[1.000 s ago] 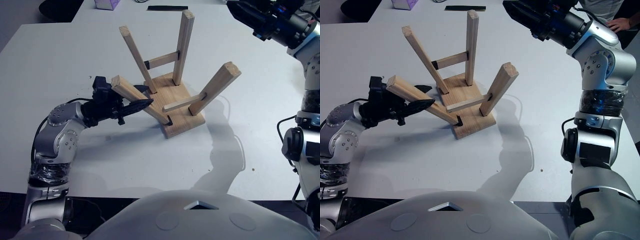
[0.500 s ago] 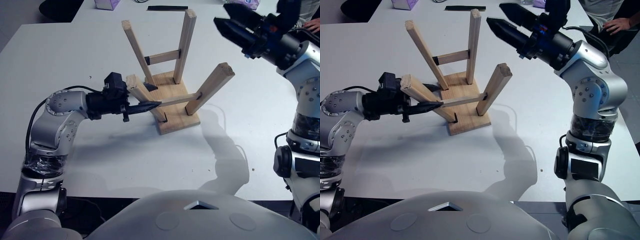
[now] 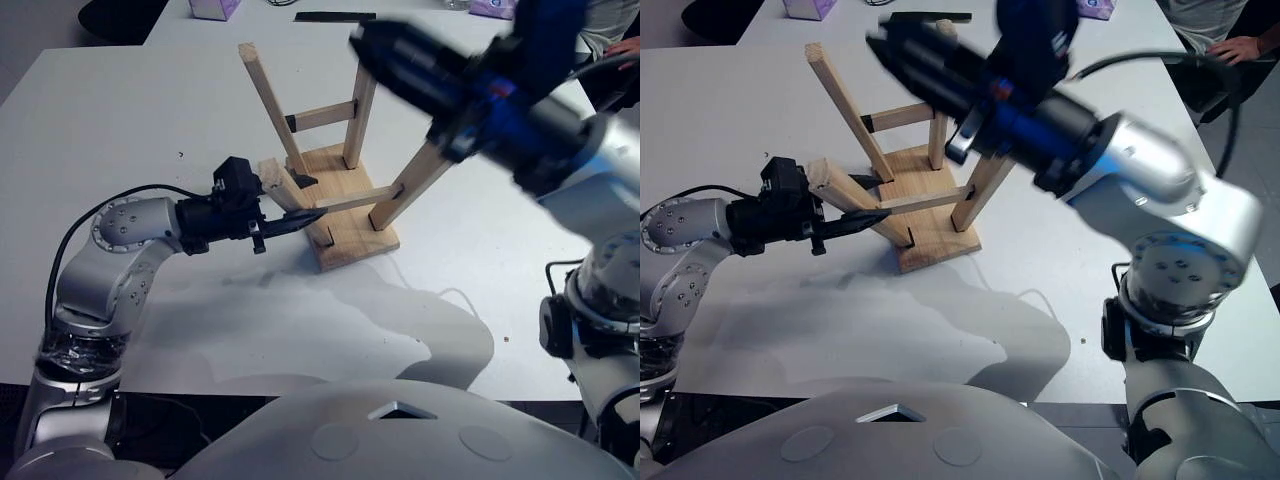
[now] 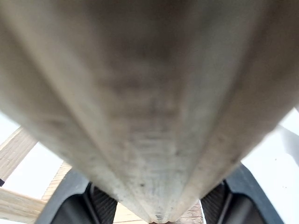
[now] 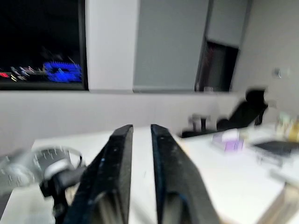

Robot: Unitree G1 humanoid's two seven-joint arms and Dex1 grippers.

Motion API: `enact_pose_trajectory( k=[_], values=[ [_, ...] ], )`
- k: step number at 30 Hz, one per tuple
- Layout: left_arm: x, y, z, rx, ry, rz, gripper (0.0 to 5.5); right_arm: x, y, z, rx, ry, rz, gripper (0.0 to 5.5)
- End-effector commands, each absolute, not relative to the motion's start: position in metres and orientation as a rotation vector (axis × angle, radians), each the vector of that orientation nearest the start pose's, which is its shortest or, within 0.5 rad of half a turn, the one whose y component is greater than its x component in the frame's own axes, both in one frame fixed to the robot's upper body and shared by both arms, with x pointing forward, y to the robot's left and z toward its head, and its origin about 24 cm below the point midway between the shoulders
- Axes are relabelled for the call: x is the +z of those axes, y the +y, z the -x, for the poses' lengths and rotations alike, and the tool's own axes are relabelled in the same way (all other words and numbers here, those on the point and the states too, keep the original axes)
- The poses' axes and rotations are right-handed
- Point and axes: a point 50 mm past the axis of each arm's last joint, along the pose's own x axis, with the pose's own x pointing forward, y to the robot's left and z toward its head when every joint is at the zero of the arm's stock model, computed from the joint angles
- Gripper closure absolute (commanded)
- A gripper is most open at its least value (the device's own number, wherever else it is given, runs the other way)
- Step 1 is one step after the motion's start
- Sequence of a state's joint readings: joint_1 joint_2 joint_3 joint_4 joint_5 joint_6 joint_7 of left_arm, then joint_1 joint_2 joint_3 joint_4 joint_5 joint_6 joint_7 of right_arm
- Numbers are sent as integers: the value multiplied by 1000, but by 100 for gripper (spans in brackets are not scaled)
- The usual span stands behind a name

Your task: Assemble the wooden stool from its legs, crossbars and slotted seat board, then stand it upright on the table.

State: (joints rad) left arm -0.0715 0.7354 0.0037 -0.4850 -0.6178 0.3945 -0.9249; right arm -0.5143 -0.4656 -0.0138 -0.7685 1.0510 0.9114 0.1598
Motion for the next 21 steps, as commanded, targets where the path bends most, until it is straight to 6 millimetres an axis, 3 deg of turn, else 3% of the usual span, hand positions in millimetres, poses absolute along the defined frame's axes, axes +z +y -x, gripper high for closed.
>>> enact_pose_trajectory(
  k=[1,10,13,18,20,21],
  values=[
    [138,175,-219,-1115,138,-249,346,207,-85,-212,1024,-25,35,549],
    [133,166,-224,-1104,174,-275,346,140,-74,-214,959,178,289,550],
    [134,168,-224,-1107,176,-269,346,139,-71,-221,939,144,332,550],
    [134,173,-223,-1098,184,-256,346,181,-68,-225,903,-59,224,550],
    [133,172,-222,-1092,188,-248,346,172,-71,-226,899,2,247,550],
    [132,171,-222,-1091,188,-244,346,156,-72,-226,901,65,317,550]
  ],
)
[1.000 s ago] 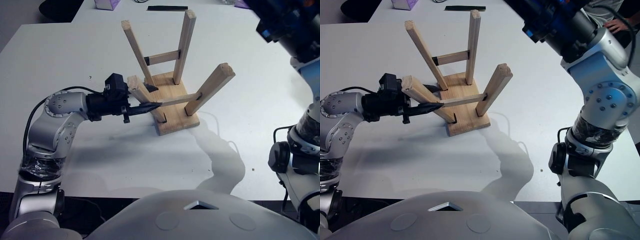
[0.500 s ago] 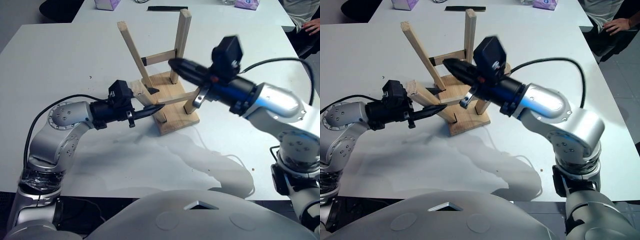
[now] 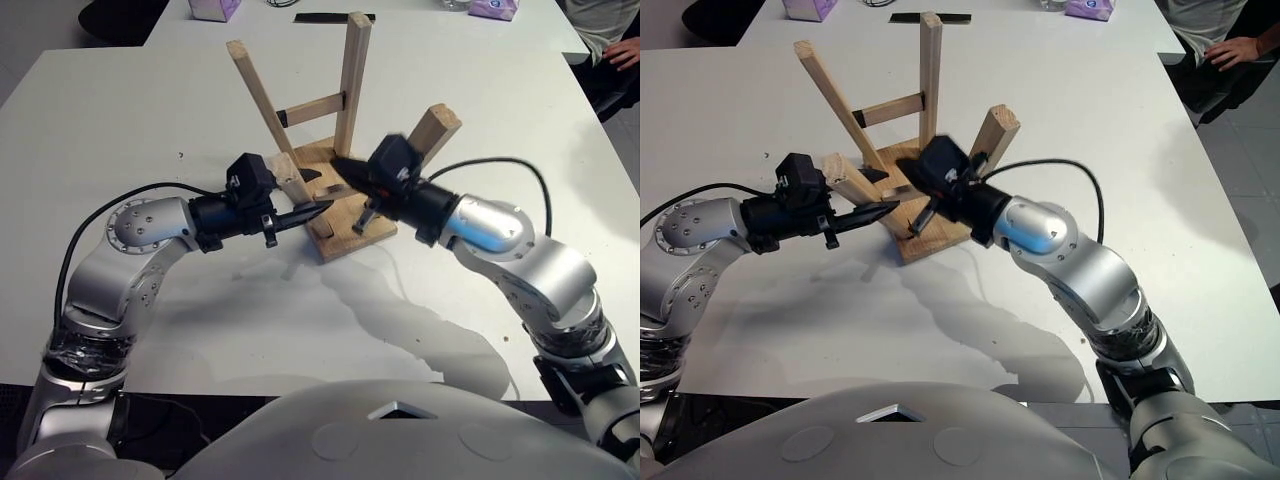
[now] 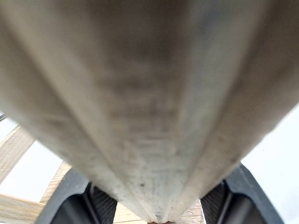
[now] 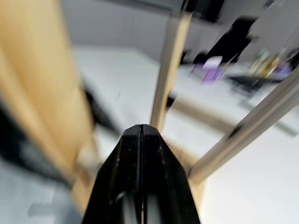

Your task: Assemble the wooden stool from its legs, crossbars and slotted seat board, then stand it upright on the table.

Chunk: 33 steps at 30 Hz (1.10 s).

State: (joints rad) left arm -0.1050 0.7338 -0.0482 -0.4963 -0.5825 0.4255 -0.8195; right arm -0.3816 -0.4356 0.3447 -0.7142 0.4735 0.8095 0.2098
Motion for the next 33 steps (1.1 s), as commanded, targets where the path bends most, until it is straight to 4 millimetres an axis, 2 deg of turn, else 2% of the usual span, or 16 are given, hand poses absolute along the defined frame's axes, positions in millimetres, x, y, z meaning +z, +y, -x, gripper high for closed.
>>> enact_pose_trajectory(
  k=[1,3,4,7,10,13,15,17,19,21,23,25,27,29,31,33],
  values=[
    [132,170,-222,-1090,188,-240,346,140,-75,-224,910,125,383,550],
    [132,169,-222,-1090,184,-236,346,115,-79,-222,917,219,439,550],
    [132,168,-222,-1089,183,-235,346,111,-79,-222,920,230,445,550],
    [131,169,-219,-1093,203,-236,346,125,-74,-227,945,157,425,550],
    [129,171,-219,-1118,238,-259,346,161,-70,-230,950,3,296,550],
    [129,175,-221,-1136,271,-282,346,222,-82,-237,917,-206,40,550],
    [126,176,-222,-1169,297,-292,346,263,-113,-250,815,-344,-73,550],
    [123,177,-225,-1200,318,-296,346,290,-155,-264,650,-409,-85,550],
    [122,179,-227,-1223,322,-286,346,281,-185,-279,502,-320,40,550],
    [121,182,-228,-1247,322,-277,346,251,-191,-290,482,-173,144,550],
    [117,185,-231,-1272,323,-269,346,205,-170,-288,604,-14,190,550],
    [114,187,-233,-1304,324,-253,346,175,-138,-270,793,70,148,550],
    [113,188,-236,-1331,312,-244,346,173,-106,-240,1010,58,4,550],
    [111,190,-240,-1346,295,-237,346,179,-90,-223,1113,31,-123,550],
    [111,193,-244,-1347,269,-218,346,175,-96,-231,1038,57,-121,550],
    [114,198,-250,-1327,223,-209,346,173,-114,-249,904,70,-106,550]
  ],
)
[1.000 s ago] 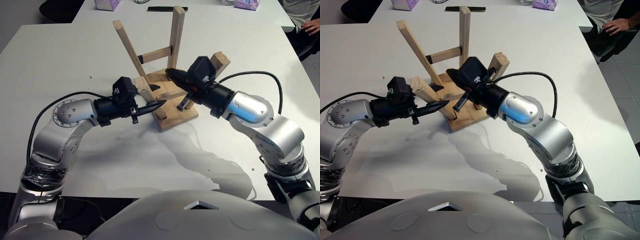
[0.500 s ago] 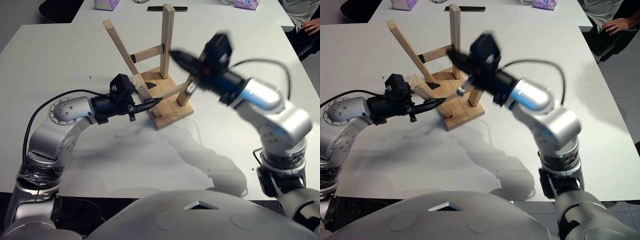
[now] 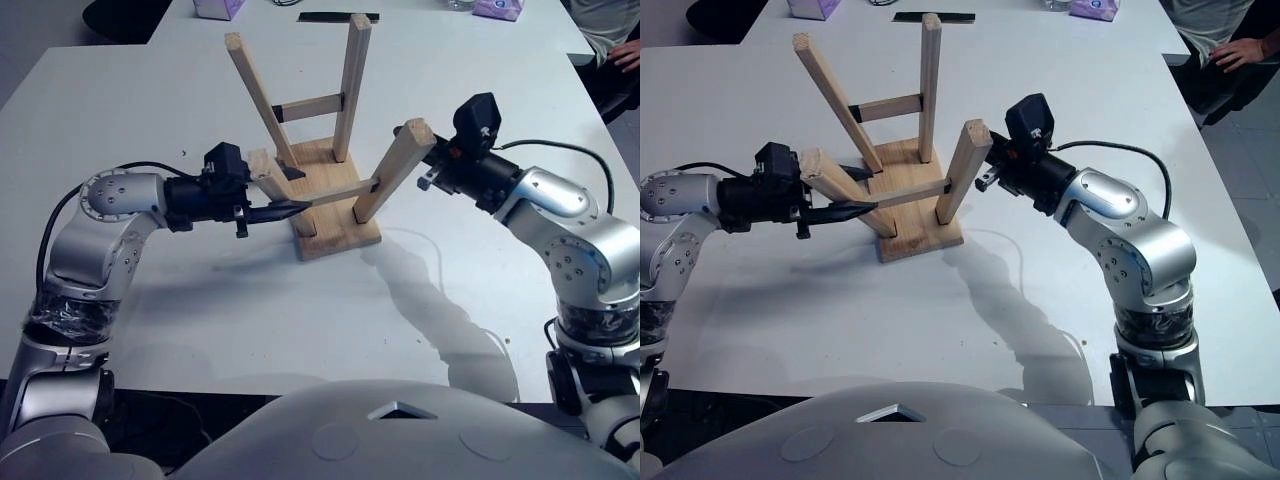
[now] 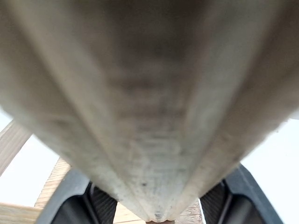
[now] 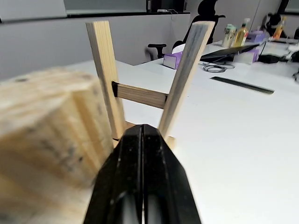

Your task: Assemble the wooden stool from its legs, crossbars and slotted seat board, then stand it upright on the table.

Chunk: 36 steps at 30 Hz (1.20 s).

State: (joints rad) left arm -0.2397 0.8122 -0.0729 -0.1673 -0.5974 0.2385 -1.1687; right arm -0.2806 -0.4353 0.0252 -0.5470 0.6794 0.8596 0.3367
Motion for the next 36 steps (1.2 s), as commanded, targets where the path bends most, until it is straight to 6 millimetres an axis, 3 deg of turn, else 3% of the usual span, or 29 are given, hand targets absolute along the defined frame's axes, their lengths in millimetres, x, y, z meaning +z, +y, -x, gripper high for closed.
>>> enact_pose_trajectory(
  k=[1,4,6,10,14,17,20,22,25,28,33,36],
  values=[
    [119,201,-255,-1288,184,-208,346,176,-126,-258,848,61,-116,550],
    [134,212,-258,-1202,121,-166,346,187,-154,-276,782,2,-152,550],
    [138,215,-257,-1201,140,-125,299,187,-171,-282,730,-37,-173,523],
    [150,216,-252,-1190,133,-122,233,171,-172,-280,716,-22,-187,459],
    [167,228,-239,-1159,128,-153,229,161,-172,-276,671,-12,-195,400],
    [184,258,-226,-984,86,-129,229,187,-177,-272,670,-133,-253,400],
    [226,285,-217,-686,-229,20,229,236,-168,-263,796,-319,-329,400],
    [263,267,-224,-599,-527,202,248,254,-147,-259,909,-339,-295,397],
    [297,200,-237,-718,-648,349,297,257,-112,-266,1003,-288,-236,431],
    [291,167,-247,-750,-522,348,348,250,-92,-277,998,-245,-203,481],
    [281,158,-244,-737,-420,396,426,244,-88,-285,952,-225,-191,550],
    [278,153,-237,-751,-387,405,477,242,-89,-284,948,-217,-191,550]
  ],
)
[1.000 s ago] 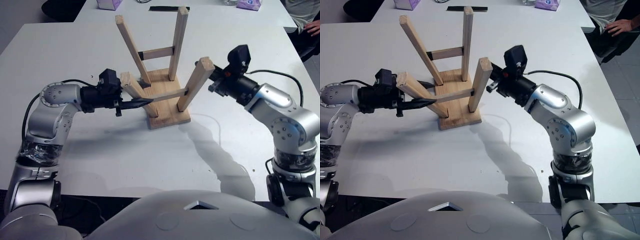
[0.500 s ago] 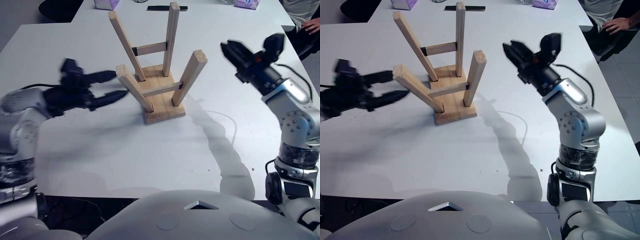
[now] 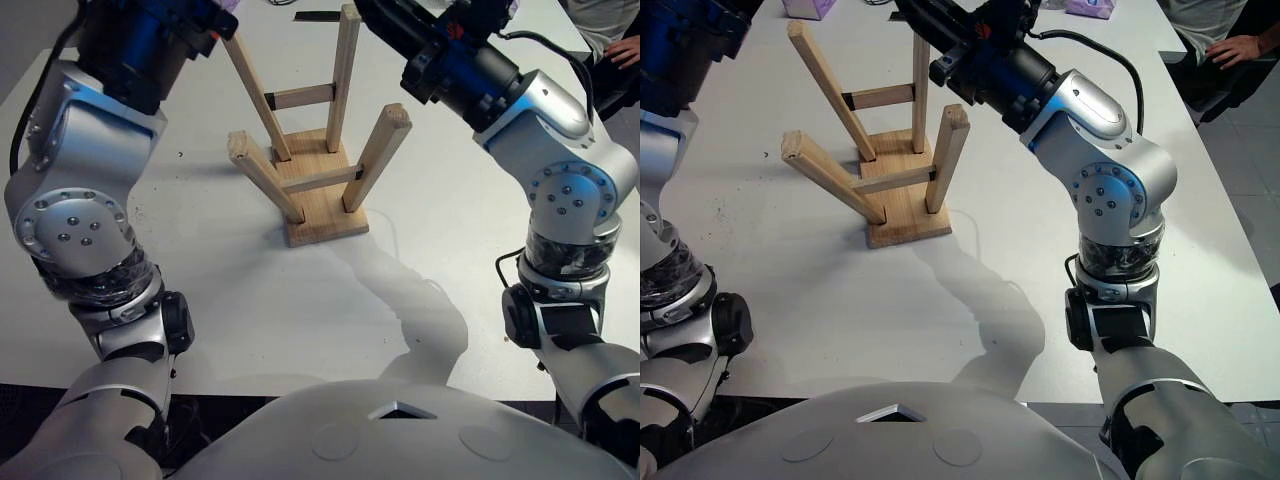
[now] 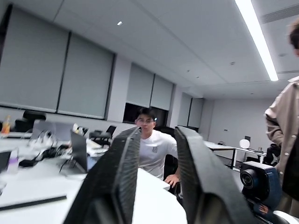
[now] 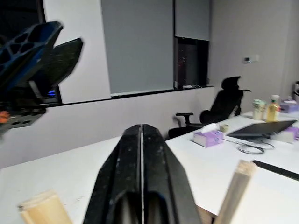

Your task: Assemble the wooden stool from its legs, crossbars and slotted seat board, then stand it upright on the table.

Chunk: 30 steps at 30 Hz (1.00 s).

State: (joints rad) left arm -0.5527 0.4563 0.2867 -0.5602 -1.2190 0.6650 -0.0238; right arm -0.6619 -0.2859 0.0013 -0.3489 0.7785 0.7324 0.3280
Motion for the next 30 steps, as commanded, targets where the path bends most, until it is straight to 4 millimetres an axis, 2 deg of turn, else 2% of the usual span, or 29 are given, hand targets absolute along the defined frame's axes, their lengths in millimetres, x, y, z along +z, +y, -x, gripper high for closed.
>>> enact_pose_trajectory(
  k=[1,4,10,12,15,19,21,23,26,28,30],
  values=[
    [277,153,-236,-751,-376,411,497,241,-89,-284,946,-215,-193,550],
    [274,153,-236,-742,-347,407,547,242,-87,-284,949,-215,-197,550],
    [287,157,-232,-734,-405,401,549,281,-89,-280,968,-361,-281,550],
    [284,156,-231,-736,-380,403,549,283,-89,-280,977,-364,-279,550],
    [258,154,-232,-719,-257,447,549,257,-84,-287,959,-250,-212,550],
    [194,154,-239,-608,-19,479,549,184,-74,-290,958,9,-127,550],
    [178,155,-242,-585,19,489,549,169,-72,-289,958,49,-144,550],
    [181,155,-240,-601,-27,508,549,180,-72,-288,979,1,-193,550],
    [210,158,-236,-647,-204,566,549,221,-82,-288,988,-164,-311,550],
    [241,174,-229,-645,-399,614,549,257,-102,-286,973,-313,-449,550],
    [260,200,-221,-628,-533,623,549,276,-129,-286,906,-399,-523,550]
  ],
)
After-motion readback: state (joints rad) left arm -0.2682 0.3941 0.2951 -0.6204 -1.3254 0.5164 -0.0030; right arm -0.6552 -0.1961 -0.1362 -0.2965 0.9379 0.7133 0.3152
